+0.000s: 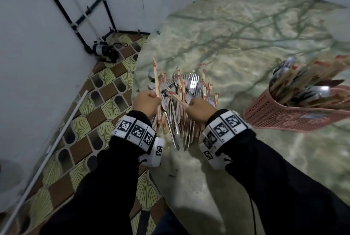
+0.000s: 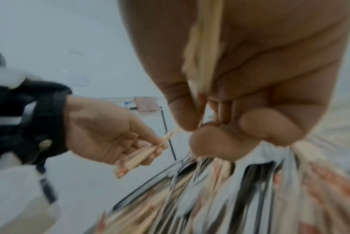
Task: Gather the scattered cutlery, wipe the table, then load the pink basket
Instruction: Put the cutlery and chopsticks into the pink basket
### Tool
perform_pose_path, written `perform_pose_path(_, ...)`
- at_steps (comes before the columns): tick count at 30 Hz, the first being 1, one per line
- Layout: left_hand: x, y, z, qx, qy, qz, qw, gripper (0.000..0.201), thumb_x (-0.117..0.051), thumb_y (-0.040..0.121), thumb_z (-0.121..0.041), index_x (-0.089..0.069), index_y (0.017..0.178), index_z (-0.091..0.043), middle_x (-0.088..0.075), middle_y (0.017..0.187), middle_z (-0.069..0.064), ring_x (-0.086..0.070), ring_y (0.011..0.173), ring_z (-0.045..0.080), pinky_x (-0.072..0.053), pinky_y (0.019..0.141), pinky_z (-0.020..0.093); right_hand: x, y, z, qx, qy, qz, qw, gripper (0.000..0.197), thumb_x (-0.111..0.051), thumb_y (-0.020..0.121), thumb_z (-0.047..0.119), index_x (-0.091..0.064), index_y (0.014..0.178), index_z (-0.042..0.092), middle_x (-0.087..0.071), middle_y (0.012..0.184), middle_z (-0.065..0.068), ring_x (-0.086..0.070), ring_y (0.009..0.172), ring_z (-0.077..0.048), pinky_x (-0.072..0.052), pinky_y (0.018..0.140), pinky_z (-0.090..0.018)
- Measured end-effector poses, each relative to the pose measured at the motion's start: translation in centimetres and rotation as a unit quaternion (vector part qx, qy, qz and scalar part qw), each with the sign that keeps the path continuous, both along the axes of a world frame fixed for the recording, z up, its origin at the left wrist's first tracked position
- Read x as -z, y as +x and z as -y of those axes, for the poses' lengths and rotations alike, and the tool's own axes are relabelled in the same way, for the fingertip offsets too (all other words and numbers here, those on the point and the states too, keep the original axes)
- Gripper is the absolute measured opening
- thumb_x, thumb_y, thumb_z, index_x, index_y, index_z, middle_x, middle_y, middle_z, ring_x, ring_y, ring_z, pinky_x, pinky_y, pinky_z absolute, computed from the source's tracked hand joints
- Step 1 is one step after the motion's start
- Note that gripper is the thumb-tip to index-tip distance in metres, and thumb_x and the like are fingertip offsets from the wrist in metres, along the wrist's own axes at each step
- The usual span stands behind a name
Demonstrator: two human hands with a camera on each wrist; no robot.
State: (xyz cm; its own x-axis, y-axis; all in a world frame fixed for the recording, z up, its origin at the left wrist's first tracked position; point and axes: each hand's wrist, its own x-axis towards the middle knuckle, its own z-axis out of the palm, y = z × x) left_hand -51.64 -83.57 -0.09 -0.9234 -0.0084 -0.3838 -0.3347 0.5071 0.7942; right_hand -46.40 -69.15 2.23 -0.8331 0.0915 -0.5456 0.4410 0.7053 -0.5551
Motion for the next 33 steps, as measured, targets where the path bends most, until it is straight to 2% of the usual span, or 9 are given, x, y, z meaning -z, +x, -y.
perform_pose_path(3,-0.6,0.5,-1.1,0.024,0.024,-0.014,0.999,0.017,-0.046,0.09,-0.002,-0.055,0.076,-0.005,-0.053,0.072,0.004,-0.051,0.064,0.015,-0.046,0.059,0.018,-0.7,-0.1,-1.2,0.04,-0.017,-0.004,0.999,0.02,-0.034,0.096,0.009,-0.045,0.079,0.008,-0.042,0.07,-0.004,-0.04,0.058,-0.014,-0.035,0.053,-0.024)
perform_pose_path(6,-0.6,0.9,-2.7,0.033,0.067,0.02,0.997,0.021,-0.036,0.097,-0.01,-0.053,0.1,0.002,-0.05,0.073,0.005,-0.047,0.06,0.013,-0.041,0.054,0.022,-0.5,-0.4,-1.9,0.067,-0.017,-0.004,0.998,0.024,-0.036,0.093,0.005,-0.043,0.07,0.008,-0.04,0.068,-0.005,-0.038,0.057,-0.015,-0.031,0.052,-0.025)
perform_pose_path(8,-0.3,1.2,-3.5,0.031,0.064,0.033,0.997,0.023,-0.031,0.098,-0.012,-0.049,0.086,-0.005,-0.047,0.069,0.004,-0.043,0.056,0.014,-0.038,0.052,0.026,-0.4,-0.2,-2.2,0.065,-0.028,-0.001,0.998,0.022,-0.036,0.095,0.006,-0.049,0.078,0.003,-0.039,0.067,-0.005,-0.036,0.057,-0.014,-0.03,0.051,-0.024)
perform_pose_path(11,0.4,1.5,-4.2,0.032,0.052,0.041,0.997,0.027,-0.031,0.095,-0.014,-0.045,0.072,-0.01,-0.041,0.061,0.003,-0.035,0.051,0.018,-0.031,0.057,0.032,-0.7,0.6,-2.8,0.029,-0.053,0.008,0.998,0.03,-0.035,0.1,0.022,-0.053,0.107,0.0,-0.041,0.069,-0.001,-0.037,0.056,-0.012,-0.029,0.05,-0.023)
perform_pose_path(16,1.0,1.7,-4.4,0.038,0.028,0.038,0.998,0.026,-0.045,0.09,-0.021,-0.043,0.065,-0.017,-0.04,0.06,0.0,-0.036,0.054,0.018,-0.031,0.059,0.028,-2.0,2.3,-4.9,0.01,-0.036,0.01,0.999,0.012,-0.042,0.098,0.018,-0.053,0.098,0.014,-0.046,0.068,0.002,-0.04,0.053,-0.008,-0.033,0.045,-0.018)
perform_pose_path(19,1.2,1.5,-4.6,0.03,-0.002,0.012,0.999,0.02,-0.051,0.087,-0.015,-0.048,0.068,-0.013,-0.043,0.061,0.001,-0.04,0.056,0.017,-0.03,0.051,0.024,-3.0,2.6,-5.9,-0.022,0.004,0.058,0.998,0.011,-0.049,0.095,0.016,-0.055,0.088,0.011,-0.053,0.068,-0.001,-0.044,0.049,-0.01,-0.033,0.036,-0.014)
perform_pose_path(27,1.8,1.3,-5.1,0.027,-0.013,-0.011,0.999,0.016,-0.054,0.086,-0.011,-0.053,0.069,-0.01,-0.048,0.061,0.0,-0.04,0.049,0.011,-0.031,0.046,0.021,-4.0,2.8,-6.0,-0.066,0.08,0.026,0.994,0.017,-0.048,0.096,0.016,-0.061,0.098,0.006,-0.05,0.069,0.002,-0.044,0.058,-0.007,-0.032,0.049,-0.02)
perform_pose_path(30,1.7,1.2,-5.1,0.013,0.008,-0.008,1.0,0.002,-0.062,0.083,-0.011,-0.06,0.084,-0.012,-0.058,0.077,0.002,-0.046,0.053,0.009,-0.036,0.049,0.021,-4.1,2.8,-6.5,-0.071,0.122,0.024,0.99,0.018,-0.045,0.096,0.013,-0.06,0.102,0.004,-0.049,0.072,0.001,-0.043,0.061,-0.008,-0.033,0.052,-0.02)
perform_pose_path(33,1.8,1.1,-5.3,0.011,0.012,-0.013,1.0,0.012,-0.063,0.083,-0.01,-0.062,0.095,-0.01,-0.059,0.081,0.001,-0.048,0.055,0.007,-0.038,0.05,0.019,-4.0,2.4,-6.9,-0.018,0.104,-0.023,0.994,0.014,-0.041,0.098,0.013,-0.054,0.095,0.009,-0.048,0.072,0.001,-0.046,0.064,-0.013,-0.031,0.05,-0.02)
